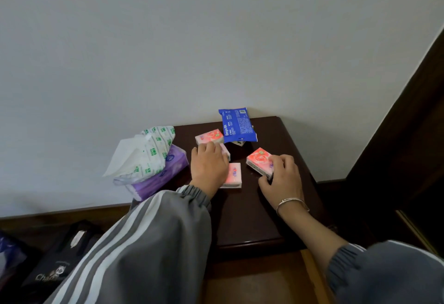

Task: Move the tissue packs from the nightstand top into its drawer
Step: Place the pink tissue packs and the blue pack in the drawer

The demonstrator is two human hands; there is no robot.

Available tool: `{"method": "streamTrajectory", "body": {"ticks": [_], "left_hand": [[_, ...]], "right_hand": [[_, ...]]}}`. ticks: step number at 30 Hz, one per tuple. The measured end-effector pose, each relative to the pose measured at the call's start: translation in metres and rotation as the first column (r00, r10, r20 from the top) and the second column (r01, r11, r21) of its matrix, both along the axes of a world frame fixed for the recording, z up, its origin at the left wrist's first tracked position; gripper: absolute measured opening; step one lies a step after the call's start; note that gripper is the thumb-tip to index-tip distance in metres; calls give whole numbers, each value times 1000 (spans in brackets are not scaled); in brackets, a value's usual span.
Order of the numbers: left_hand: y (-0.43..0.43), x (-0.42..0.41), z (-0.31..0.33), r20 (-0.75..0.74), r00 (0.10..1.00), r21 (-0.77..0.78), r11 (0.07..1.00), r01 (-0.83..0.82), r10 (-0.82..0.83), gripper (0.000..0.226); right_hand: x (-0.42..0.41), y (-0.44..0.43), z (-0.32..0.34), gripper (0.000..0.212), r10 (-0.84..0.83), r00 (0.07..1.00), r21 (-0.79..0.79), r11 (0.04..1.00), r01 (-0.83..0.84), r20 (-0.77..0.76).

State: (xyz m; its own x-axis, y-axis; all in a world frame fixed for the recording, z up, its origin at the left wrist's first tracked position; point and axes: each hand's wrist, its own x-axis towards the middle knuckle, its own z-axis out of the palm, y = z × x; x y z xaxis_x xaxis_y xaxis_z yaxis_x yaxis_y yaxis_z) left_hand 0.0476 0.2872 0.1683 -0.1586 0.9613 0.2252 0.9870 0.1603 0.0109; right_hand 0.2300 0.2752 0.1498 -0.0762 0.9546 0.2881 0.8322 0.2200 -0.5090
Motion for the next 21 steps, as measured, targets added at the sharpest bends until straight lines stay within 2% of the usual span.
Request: {"method": "streamTrajectory", "body": {"ticks": [5, 10, 12, 15, 17, 19, 21], "left_hand": [[-44, 22, -3, -35, 998, -5, 999, -49, 49, 39], [-80, 32, -1, -65, 995, 48, 996, -75, 78, 46], [-86, 26, 2, -26, 998, 114, 992, -55, 59, 44], [-83, 7, 10, 107, 990, 197, 978, 66, -89, 45], [-76, -4, 16, 222, 966, 146, 984, 102, -134, 61], [-66, -11, 21, 300, 948, 6, 994, 108, -105, 81], [-54, -15, 26, 316, 948, -158, 983, 90, -36, 100]], "right_hand": [[2, -2, 2, 43, -56, 997, -34, 998, 54, -58], [7, -6, 2, 48, -48, 983, -76, 996, 35, -175], [10, -8, 3, 49, -33, 971, -87, 996, 12, -236], [17, -16, 2, 49, -38, 964, -101, 995, 11, -262], [23, -26, -2, 48, -57, 969, -93, 995, 36, -241], [29, -39, -7, 48, -81, 979, -72, 995, 69, -189], [35, -51, -13, 47, -75, 989, -23, 997, 73, -127]]}}
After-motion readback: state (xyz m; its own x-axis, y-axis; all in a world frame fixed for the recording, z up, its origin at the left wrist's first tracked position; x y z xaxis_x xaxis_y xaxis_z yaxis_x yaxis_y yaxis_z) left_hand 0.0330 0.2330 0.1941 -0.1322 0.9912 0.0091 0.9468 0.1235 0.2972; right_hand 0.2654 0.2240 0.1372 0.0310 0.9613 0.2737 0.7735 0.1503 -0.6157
